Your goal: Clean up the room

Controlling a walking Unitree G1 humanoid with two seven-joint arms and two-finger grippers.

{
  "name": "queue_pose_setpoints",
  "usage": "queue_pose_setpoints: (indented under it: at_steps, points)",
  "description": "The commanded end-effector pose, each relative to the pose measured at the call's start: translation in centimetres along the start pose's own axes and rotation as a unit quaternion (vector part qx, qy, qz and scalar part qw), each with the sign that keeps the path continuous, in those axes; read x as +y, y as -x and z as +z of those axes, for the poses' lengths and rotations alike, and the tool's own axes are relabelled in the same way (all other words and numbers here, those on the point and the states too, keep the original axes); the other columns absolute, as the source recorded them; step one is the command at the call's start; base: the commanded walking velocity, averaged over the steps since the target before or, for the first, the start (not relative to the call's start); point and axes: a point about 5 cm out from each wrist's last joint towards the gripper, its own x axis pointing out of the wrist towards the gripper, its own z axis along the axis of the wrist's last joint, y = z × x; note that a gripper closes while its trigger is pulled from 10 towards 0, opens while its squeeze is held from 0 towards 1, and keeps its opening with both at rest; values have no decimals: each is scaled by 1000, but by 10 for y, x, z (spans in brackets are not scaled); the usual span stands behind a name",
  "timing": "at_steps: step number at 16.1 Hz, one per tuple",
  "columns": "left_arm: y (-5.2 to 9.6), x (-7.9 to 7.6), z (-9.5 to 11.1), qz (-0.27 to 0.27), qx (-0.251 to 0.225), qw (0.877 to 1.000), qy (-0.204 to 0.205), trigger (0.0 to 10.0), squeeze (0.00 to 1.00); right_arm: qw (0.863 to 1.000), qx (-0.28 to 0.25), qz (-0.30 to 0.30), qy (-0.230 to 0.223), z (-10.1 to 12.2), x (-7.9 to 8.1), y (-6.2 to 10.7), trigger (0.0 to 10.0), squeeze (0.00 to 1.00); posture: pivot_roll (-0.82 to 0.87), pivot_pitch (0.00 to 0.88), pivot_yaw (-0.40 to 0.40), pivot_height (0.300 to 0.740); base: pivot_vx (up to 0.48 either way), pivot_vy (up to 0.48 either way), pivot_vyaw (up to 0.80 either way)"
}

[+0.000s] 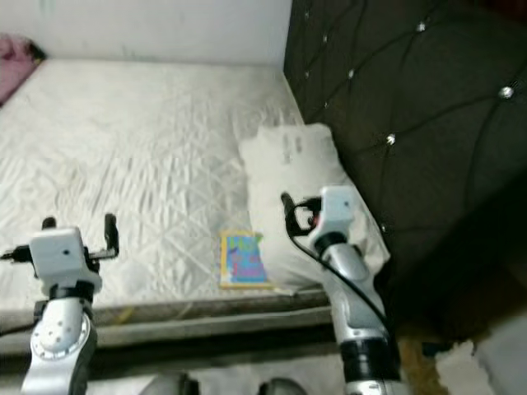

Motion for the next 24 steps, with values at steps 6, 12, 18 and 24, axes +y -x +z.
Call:
queue_pose_setpoints:
  at_steps: [6,12,18,24]
  points:
    - [-8,5,1,4,0,1000,3,10000,0,1000,-6,19,0,6,5,-6,10000,0,-48,0,-57,740,0,480,-280]
    - [-8,2,2,3,-2,1000,6,10000,0,999,-6,37,5,7,8,-10,10000,0,-59,0,-60,740,0,480,0]
    - [-11,3,2,6,1,1000,6,10000,0,999,-7,39,9,9,10,-12,10000,0,-60,0,-63,740,0,480,0]
    - [-13,4,2,6,3,1000,3,10000,0,999,-9,46,12,10,13,-16,10000,0,-57,0,-56,740,0,480,0]
